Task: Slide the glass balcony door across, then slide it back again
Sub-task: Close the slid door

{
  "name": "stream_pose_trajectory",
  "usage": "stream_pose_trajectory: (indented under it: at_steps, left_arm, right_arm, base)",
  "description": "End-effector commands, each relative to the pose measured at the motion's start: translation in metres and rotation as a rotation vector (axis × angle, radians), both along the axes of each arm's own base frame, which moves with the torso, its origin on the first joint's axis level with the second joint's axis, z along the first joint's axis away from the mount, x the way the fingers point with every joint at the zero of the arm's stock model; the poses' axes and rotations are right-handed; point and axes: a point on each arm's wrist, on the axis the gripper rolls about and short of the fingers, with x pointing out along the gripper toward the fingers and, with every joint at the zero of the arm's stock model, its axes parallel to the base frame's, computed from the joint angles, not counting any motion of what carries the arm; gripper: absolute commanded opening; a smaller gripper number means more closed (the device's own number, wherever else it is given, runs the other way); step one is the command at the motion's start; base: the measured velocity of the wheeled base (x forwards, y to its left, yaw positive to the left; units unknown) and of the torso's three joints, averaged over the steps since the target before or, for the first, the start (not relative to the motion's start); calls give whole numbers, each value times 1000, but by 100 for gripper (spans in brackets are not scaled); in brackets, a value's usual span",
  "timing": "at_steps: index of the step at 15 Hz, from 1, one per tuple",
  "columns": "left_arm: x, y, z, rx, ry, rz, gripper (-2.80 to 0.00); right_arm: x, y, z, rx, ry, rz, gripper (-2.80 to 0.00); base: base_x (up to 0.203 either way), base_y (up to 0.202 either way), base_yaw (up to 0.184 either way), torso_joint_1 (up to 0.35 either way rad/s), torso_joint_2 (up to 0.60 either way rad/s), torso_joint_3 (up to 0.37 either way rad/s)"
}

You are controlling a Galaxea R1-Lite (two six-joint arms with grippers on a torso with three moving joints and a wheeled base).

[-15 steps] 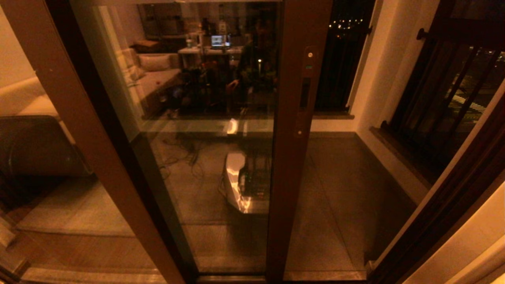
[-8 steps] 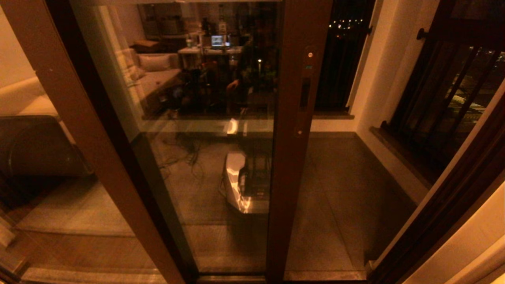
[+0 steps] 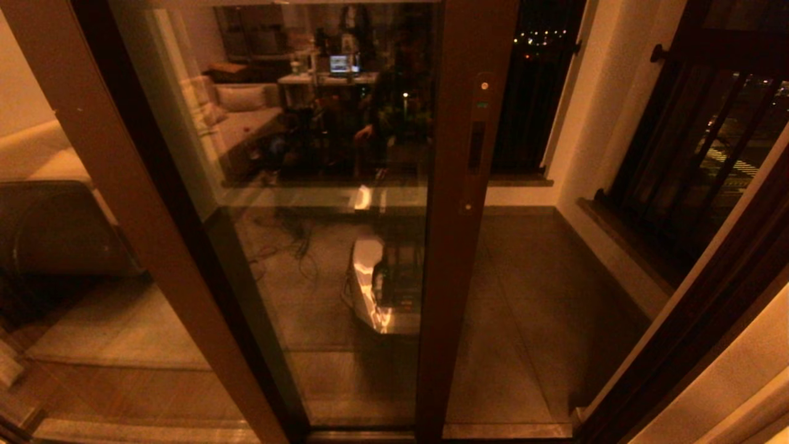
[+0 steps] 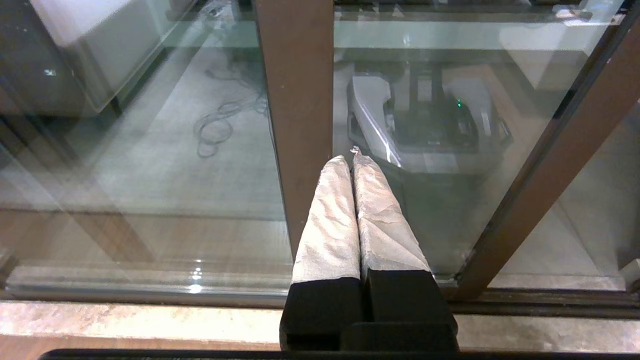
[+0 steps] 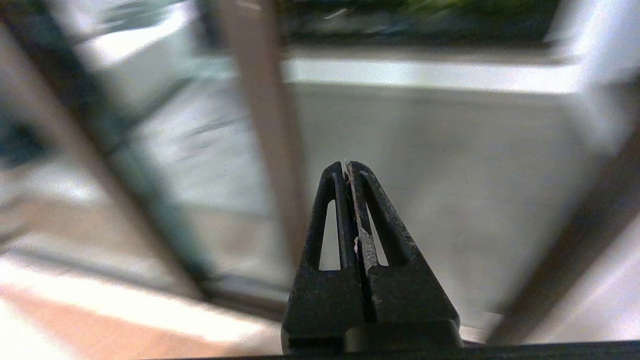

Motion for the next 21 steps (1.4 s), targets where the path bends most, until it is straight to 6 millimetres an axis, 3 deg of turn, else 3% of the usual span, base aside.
stream_pose_trajectory:
  at_steps: [1,5,8,10,12,16,21]
  left_arm:
    - [0,0,0,0,-1,0,-280]
    - [0,0,0,0,-1,0,-280]
    - [0,0,0,1,-2,0,-280]
    - [0,0,0,0,-1,-1,-280]
    - [0,0,0,0,-1,-1,-280]
    - [0,0,0,0,-1,0,-280]
    - [0,0,0,0,-1,0,-280]
  right_arm:
    - [52,2,41,27,170,76,-280]
    - [126,14,88,94,210,234,-280]
    - [172,40,105,100,250,372,-280]
    - [182,60,119,96,230,466,-280]
    - [199,79,120,85,258,480,-280]
    - [213,124,115,38,277,306,-280]
    - [232,148,109,2,281,109,-280]
  base:
    - [0,0,0,0,0,0]
    - [0,0,0,0,0,0]
    - [0,0,0,0,0,0]
    - [0,0,0,0,0,0]
    - [0,0,0,0,0,0]
    - [0,0,0,0,0,0]
    - [0,0,0,0,0,0]
